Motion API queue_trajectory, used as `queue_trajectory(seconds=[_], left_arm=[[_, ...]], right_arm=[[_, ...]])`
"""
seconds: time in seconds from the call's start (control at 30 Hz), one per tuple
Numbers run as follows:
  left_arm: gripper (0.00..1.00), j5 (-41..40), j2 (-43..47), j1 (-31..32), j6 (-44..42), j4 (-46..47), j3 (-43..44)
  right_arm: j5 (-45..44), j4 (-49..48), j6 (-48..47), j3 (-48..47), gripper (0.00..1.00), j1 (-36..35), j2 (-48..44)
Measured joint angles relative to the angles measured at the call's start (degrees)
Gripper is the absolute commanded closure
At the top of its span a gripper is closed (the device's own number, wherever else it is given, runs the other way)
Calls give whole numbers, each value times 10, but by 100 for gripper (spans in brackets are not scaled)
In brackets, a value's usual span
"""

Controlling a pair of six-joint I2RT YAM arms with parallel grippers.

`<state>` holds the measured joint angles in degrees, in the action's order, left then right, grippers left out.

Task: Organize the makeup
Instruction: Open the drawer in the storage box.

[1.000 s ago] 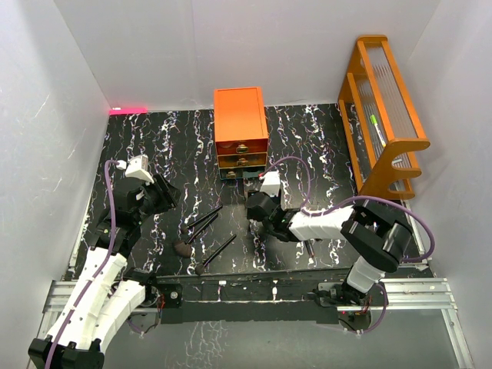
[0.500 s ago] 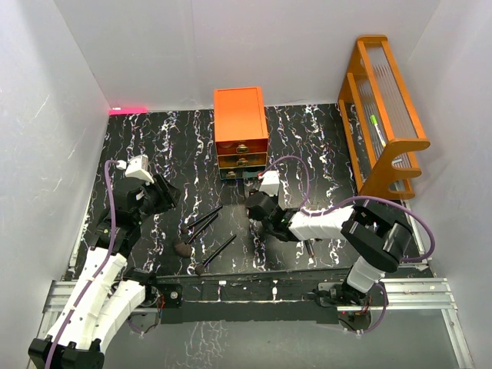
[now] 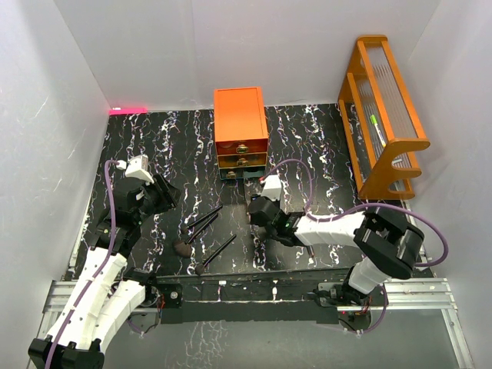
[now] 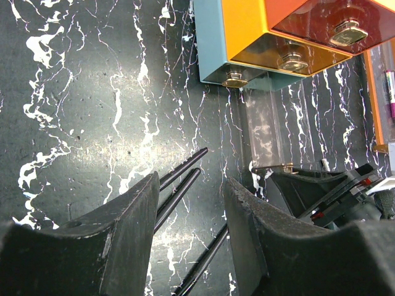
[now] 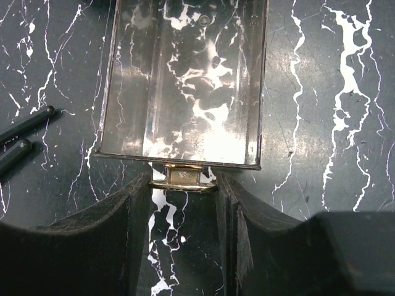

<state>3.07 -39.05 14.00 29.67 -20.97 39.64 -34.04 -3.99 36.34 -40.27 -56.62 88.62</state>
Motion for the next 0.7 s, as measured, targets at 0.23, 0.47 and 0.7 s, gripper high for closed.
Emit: queue_trajectory(seconds=[0.23,0.47,0.7], left_arm=[[55,0,0,0,0,0,0],[55,0,0,0,0,0,0],[54,0,0,0,0,0,0]], right_arm=[[-1,22,12,0,70,-10,-7],[0,31,13,0,62,-14,-9],[3,38,12,0,42,-16,-9]])
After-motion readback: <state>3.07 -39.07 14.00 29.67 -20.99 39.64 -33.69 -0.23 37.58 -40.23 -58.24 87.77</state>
